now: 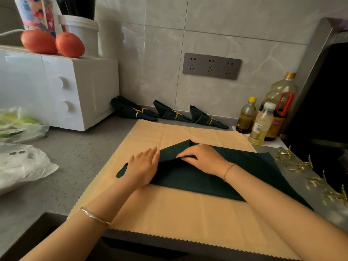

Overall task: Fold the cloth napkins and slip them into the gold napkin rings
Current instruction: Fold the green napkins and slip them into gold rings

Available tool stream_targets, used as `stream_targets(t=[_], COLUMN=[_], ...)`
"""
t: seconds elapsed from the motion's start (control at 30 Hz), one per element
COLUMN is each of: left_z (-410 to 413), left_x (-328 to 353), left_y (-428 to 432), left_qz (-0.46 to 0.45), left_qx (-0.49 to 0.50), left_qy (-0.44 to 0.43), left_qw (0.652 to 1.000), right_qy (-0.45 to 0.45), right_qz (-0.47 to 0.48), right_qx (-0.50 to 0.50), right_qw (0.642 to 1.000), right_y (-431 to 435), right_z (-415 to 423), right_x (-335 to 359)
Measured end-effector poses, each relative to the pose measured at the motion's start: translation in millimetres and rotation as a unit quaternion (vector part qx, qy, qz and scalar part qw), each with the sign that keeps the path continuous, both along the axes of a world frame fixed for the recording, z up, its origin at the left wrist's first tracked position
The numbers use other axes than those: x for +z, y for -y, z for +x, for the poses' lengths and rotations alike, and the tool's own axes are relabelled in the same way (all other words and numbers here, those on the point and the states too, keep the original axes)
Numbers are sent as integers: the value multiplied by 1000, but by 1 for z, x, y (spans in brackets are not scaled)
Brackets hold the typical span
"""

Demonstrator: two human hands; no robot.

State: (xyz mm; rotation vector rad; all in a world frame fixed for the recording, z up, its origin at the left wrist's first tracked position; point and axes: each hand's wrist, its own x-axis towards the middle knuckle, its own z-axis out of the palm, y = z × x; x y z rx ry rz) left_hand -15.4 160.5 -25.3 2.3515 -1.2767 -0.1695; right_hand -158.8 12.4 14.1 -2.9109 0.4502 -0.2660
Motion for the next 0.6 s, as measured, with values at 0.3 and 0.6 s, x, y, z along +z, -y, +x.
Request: stream_targets(t=[0.3,0.6], left_z=[-45,-59], left_x=[-9,-11], left_y=[-9,-17], left_qz=[175,184], left_qx=[-75,-106], left_qy=[131,112], left_qw=[973,971], right_qy=[-71,-81], right_qz=[-35,-67], right_qx=[0,4], right_qw=[997,994], right_y=[-15,-29], right_z=[-73,-101], right_x=[-13,-23])
